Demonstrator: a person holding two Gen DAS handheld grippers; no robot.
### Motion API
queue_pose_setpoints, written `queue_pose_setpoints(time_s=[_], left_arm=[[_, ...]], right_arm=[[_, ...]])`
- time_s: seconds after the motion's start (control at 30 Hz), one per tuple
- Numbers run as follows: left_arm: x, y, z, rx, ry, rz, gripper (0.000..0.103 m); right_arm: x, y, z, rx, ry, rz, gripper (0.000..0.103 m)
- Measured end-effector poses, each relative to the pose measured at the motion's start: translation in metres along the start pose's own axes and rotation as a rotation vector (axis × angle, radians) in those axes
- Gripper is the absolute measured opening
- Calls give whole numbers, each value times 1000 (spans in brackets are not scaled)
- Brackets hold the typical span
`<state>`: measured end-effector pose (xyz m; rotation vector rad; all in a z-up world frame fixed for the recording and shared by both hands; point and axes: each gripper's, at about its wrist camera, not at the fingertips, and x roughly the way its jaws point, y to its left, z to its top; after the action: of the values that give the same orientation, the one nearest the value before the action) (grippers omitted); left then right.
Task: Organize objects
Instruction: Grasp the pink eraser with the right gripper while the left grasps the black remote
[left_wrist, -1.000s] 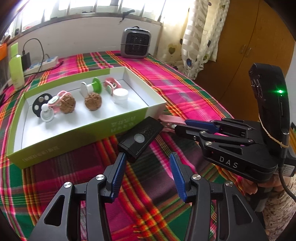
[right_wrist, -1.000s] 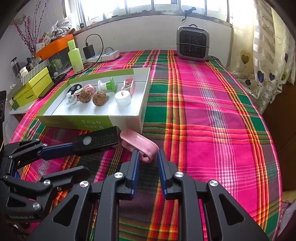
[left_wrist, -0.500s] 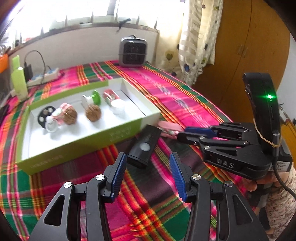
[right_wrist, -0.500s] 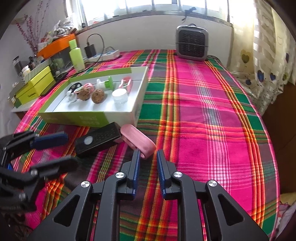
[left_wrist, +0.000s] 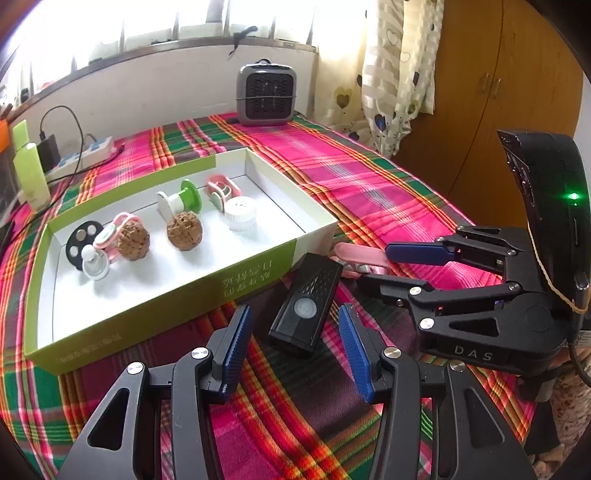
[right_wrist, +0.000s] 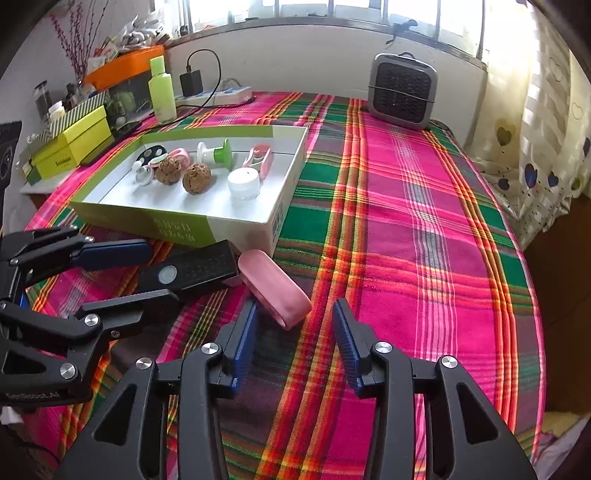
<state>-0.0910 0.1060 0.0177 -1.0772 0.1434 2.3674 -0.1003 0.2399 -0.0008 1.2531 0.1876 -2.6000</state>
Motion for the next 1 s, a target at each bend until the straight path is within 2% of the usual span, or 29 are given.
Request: queue_pose_setpoints(time_s=[0.2, 0.37, 0.43, 0.47, 0.6, 1.0], left_arm=[[8, -3, 3, 13, 21, 5, 47], [11, -2, 5, -5, 23, -20, 47], [14, -1, 6, -19, 34, -13, 47], [14, 0, 6, -22, 34, -14, 46], [14, -2, 6, -14, 33, -8, 36], [9, -5, -1, -47, 43, -1, 26]], right_arm=[[5, -1, 5, -39, 4, 4, 42], [5, -2, 5, -28, 0, 21, 42], [4, -3, 5, -22, -3, 25, 33], [3, -3, 5, -20, -5, 23, 33], [1, -4, 4, -10, -11, 23, 27], [-8, -7, -8, 33, -11, 18, 24]])
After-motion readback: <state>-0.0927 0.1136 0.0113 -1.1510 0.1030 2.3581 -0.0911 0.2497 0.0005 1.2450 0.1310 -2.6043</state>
